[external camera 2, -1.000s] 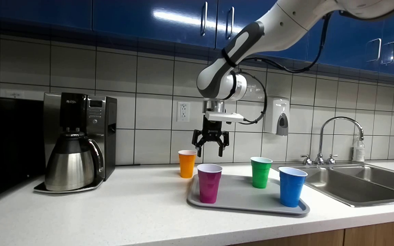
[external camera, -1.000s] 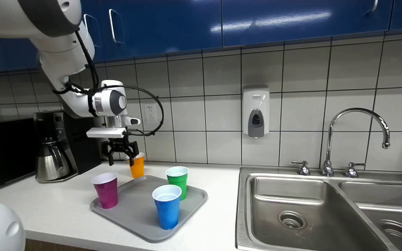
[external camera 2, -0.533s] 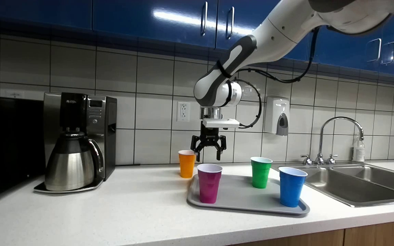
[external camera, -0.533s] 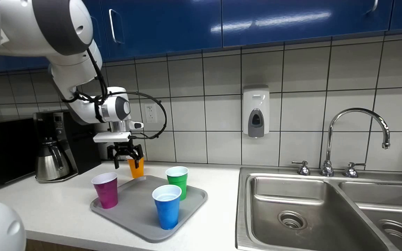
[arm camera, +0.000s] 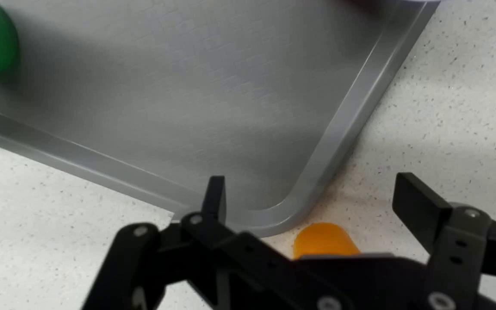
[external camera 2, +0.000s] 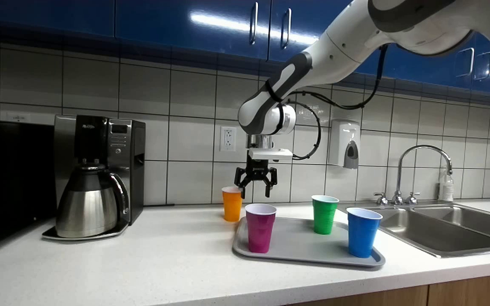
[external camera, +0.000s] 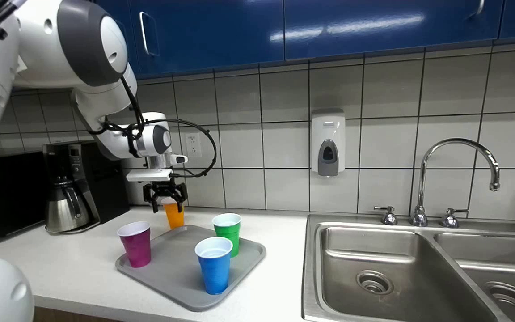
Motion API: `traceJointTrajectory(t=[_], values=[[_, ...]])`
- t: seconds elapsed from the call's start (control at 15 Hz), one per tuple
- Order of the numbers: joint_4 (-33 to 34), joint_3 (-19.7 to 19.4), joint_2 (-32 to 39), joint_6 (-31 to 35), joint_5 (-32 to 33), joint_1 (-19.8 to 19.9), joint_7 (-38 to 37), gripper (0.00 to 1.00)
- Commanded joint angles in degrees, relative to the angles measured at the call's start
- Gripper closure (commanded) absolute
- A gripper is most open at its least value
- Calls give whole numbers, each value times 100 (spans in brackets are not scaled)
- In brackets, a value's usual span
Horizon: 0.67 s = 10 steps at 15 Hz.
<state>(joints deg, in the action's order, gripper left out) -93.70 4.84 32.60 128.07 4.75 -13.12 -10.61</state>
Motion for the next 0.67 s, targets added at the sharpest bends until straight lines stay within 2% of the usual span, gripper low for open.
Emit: traceJointTrajectory(t=[0.0, 0.6], values=[[389, -90, 189, -28, 87, -68, -57, 0], [881, -174, 516, 86, 89, -104, -106, 0]])
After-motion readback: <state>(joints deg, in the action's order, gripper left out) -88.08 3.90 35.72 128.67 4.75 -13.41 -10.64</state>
